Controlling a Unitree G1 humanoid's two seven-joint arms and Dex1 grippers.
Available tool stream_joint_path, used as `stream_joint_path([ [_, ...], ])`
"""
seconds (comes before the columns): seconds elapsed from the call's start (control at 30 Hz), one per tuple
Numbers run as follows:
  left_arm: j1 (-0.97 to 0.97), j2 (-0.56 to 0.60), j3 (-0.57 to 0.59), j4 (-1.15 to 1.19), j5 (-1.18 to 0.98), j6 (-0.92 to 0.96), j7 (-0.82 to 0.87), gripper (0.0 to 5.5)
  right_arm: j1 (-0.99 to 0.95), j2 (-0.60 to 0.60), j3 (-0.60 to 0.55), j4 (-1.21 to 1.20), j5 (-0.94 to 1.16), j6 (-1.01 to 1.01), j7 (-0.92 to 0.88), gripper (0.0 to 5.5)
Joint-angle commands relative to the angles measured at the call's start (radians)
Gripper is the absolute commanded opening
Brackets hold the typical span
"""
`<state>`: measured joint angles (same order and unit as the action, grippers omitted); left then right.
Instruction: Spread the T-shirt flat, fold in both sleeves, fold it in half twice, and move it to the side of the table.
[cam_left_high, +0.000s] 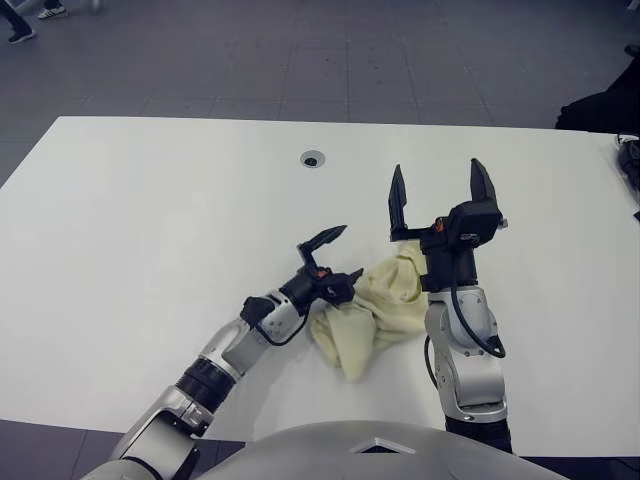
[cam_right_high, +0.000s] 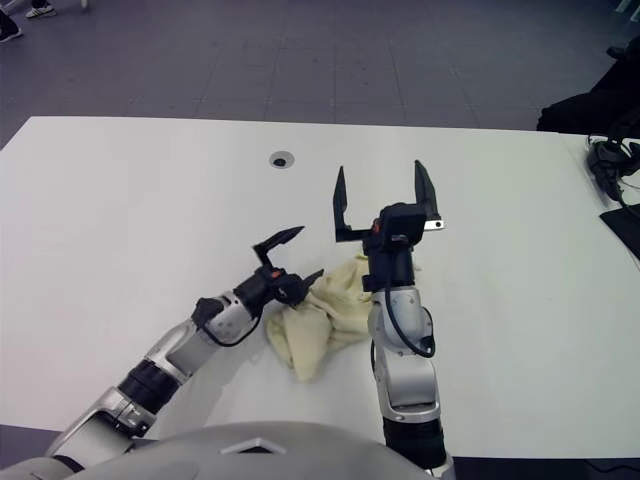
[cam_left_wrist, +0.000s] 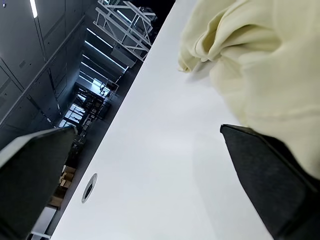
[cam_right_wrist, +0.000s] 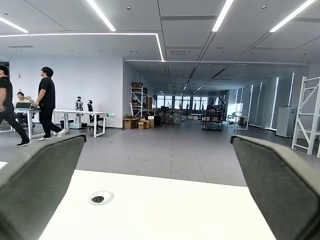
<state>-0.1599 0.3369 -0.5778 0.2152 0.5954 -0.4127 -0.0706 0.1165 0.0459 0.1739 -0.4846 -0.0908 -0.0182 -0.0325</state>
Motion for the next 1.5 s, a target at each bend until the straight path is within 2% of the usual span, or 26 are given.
stream_joint_path([
  [0.03,0.028,0.042,-0.070,0.094,0.066,-0.039,-0.055,5.37,-0.020,0.003,-0.009,0.003,0.004,-0.004,-0.001,5.40],
  [0.3,-0.010,0.062,-0.046,0.136,0.071,-0.082,-0.035,5.37,-0.025,-0.004,-0.022,0.002,0.007,-0.006,0.004,5.40],
  [0.4,-0.022,0.071,-0.041,0.135,0.080,-0.092,-0.032,5.37,-0.049,-0.026,-0.081,-0.004,0.021,0.015,0.003,5.40],
  [0.5,-0.032,0.078,-0.019,0.124,0.070,-0.091,-0.028,5.37,-0.114,-0.090,-0.157,0.051,0.009,0.099,0.018,5.40],
  [0.63,-0.036,0.082,0.054,0.095,0.011,-0.071,-0.017,5.37,-0.223,-0.288,-0.214,0.211,-0.030,0.173,0.142,5.40],
  [0.77,-0.050,0.038,0.180,0.090,-0.102,0.030,-0.007,5.37,-0.262,-0.515,-0.147,0.412,-0.115,0.134,0.333,5.40],
  [0.9,-0.060,-0.002,0.274,0.070,-0.218,0.083,-0.016,5.37,-0.266,-0.650,-0.051,0.589,-0.208,0.063,0.453,5.40],
  [1.03,-0.072,-0.024,0.329,0.057,-0.264,0.122,-0.010,5.37,-0.273,-0.722,0.002,0.663,-0.255,-0.031,0.515,5.40],
  [1.23,-0.066,-0.050,0.333,0.029,-0.279,0.124,-0.033,5.37,-0.237,-0.817,0.075,0.655,-0.280,-0.117,0.641,5.40],
  [1.5,-0.057,-0.070,0.360,-0.017,-0.317,0.136,-0.056,5.37,-0.150,-0.930,0.041,0.506,-0.209,-0.210,0.735,5.40],
])
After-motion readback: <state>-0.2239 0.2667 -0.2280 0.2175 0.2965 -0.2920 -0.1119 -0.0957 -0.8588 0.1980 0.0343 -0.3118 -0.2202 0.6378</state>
